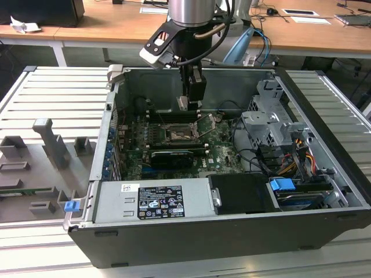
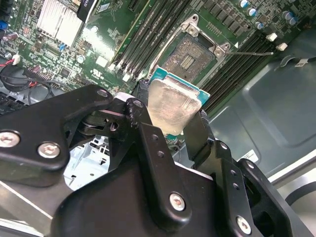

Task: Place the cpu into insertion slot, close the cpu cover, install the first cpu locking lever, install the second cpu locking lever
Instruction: 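Place the cpu into insertion slot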

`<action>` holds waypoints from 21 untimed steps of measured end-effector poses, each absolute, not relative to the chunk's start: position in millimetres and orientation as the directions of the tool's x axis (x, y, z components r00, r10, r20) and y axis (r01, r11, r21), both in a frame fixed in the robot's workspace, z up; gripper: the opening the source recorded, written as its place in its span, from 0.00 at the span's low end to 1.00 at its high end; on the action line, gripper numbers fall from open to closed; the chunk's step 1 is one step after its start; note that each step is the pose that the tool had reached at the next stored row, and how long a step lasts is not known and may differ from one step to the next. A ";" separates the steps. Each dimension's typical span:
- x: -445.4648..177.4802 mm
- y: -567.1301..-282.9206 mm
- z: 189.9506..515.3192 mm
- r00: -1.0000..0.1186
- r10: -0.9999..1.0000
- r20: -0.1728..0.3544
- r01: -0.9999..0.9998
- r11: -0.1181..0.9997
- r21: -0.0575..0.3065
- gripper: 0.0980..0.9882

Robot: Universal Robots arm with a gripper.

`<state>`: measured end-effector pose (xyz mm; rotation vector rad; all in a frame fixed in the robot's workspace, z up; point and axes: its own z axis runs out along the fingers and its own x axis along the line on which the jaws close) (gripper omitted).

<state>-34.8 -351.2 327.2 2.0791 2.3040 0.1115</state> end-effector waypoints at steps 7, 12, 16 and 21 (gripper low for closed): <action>-34.8 -351.2 324.7 -0.103 0.994 0.021 0.992 0.101 0.077 0.48; -34.8 -351.2 323.4 -0.103 0.994 0.021 0.992 0.101 0.077 0.48; -34.8 -351.2 321.8 -0.103 0.994 0.021 0.992 0.101 0.077 0.48; -34.8 -351.2 320.4 -0.103 0.994 0.021 0.992 0.101 0.077 0.48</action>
